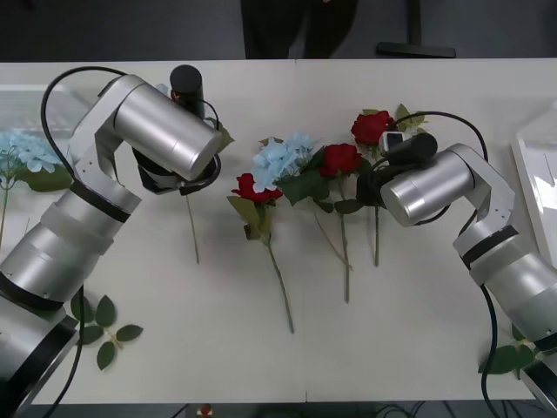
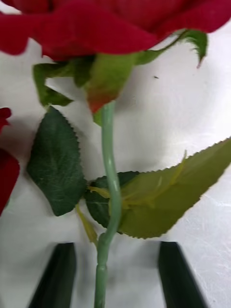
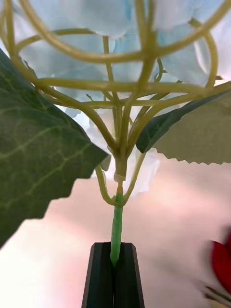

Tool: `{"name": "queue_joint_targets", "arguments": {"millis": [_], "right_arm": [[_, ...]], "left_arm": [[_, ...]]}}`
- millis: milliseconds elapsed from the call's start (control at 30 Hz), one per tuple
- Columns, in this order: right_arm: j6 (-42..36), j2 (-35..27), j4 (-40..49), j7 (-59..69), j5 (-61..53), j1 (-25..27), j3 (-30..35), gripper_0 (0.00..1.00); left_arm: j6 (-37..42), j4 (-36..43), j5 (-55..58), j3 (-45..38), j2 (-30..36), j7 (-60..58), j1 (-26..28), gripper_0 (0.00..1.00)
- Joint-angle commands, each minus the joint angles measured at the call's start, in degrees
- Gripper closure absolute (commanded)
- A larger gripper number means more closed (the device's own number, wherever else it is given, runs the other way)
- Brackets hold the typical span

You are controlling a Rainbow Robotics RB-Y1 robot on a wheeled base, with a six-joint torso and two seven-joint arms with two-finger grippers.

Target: Place the red flowers into the right box and the blue flowers into the left box. If a person shows an open palm, hand one flower to the person first, then continue sorting.

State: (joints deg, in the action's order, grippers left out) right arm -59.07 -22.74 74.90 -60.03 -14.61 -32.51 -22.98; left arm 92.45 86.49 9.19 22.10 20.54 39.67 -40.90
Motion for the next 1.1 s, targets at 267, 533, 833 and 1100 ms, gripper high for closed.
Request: {"name": "queue_joint_targets", "arguments": {"millis": [267,533,833,1100], "right_arm": [[-0.17,0.5,-1.86,-3.87,0.55,0.34,-1.72,1.0],[-8.61,-1.26,2.44,-5.19,-2.97,-1.59,1.97,1.0],[-30.58,-8.73,21.43,-7.29,-18.26,-5.81,15.51,1.0],[-42.09,-16.64,33.65,-8.96,-32.23,-7.22,26.84,1.0]], "left_arm": [[4.67,6.06,3.56,1.28,17.25,9.02,-1.02,1.0],[2.2,5.88,4.79,1.19,20.42,10.51,0.56,1.0],[2.38,5.88,4.7,1.28,20.42,9.99,0.56,1.0],[2.91,5.88,4.7,1.28,20.42,9.99,0.56,1.0]]}}
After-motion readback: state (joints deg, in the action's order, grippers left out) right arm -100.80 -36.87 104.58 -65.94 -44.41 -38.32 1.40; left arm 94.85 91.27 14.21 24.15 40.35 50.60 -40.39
